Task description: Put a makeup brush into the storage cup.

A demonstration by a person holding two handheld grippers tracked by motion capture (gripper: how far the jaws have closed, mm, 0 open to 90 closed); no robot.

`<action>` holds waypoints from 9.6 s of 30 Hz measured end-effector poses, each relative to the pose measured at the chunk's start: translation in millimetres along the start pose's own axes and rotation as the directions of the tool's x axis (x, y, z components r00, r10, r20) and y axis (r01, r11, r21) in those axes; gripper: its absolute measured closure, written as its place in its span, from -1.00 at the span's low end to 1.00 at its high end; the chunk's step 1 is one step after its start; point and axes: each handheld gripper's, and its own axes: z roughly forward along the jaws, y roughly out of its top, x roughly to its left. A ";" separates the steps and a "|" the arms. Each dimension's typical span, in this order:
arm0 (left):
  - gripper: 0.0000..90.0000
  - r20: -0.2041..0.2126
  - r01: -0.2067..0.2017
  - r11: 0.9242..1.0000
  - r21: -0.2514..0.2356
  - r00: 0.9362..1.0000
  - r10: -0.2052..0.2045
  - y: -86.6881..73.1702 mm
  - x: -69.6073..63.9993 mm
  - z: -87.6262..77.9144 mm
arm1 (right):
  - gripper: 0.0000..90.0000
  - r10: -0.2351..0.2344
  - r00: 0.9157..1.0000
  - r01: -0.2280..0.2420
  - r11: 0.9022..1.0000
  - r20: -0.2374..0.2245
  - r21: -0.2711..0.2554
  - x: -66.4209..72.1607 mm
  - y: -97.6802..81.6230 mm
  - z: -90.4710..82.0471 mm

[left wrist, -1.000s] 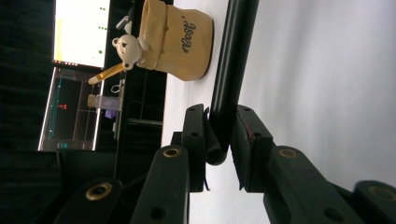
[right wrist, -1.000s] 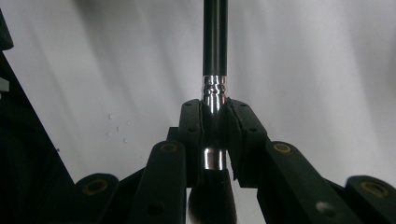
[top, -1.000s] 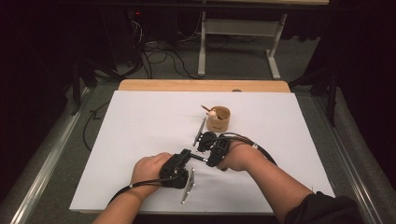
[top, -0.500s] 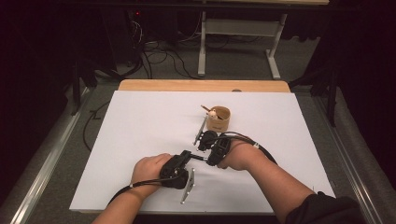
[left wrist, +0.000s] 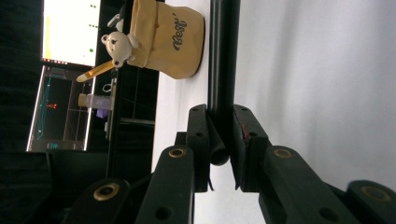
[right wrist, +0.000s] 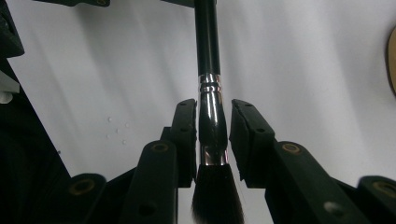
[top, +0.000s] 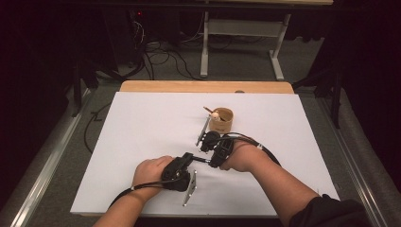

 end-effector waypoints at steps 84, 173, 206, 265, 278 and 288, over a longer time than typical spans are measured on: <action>0.75 0.011 0.222 0.975 0.031 0.975 -0.222 -21.5 12.9 -3.1 | -0.97 0.266 0.951 -0.215 0.935 0.159 -0.281 -44.7 -137.3 14.8; 0.76 0.334 0.964 0.262 -0.037 0.259 -0.906 -80.9 30.0 8.3 | -0.97 0.516 0.848 -0.242 0.581 0.122 -0.777 -34.5 -189.3 49.9; 0.76 0.455 0.964 0.256 -0.070 0.260 -0.852 -54.0 31.2 5.8 | -0.79 0.465 0.882 -0.186 0.482 0.070 -0.856 -25.6 -139.0 25.0; 0.76 0.535 0.968 0.231 -0.096 0.246 -0.808 -26.1 24.9 -0.9 | -0.59 0.329 0.944 -0.173 0.385 -0.041 -0.906 -0.6 -109.4 12.4; 0.75 0.560 0.966 0.246 -0.082 0.249 -0.790 -15.1 19.5 1.3 | -0.43 0.301 0.949 -0.202 0.356 -0.092 -0.913 3.9 -105.9 11.6; 0.75 0.570 0.965 0.251 -0.077 0.249 -0.783 -11.3 17.9 1.8 | -0.23 0.274 0.951 -0.236 0.348 -0.143 -0.907 7.7 -100.1 16.6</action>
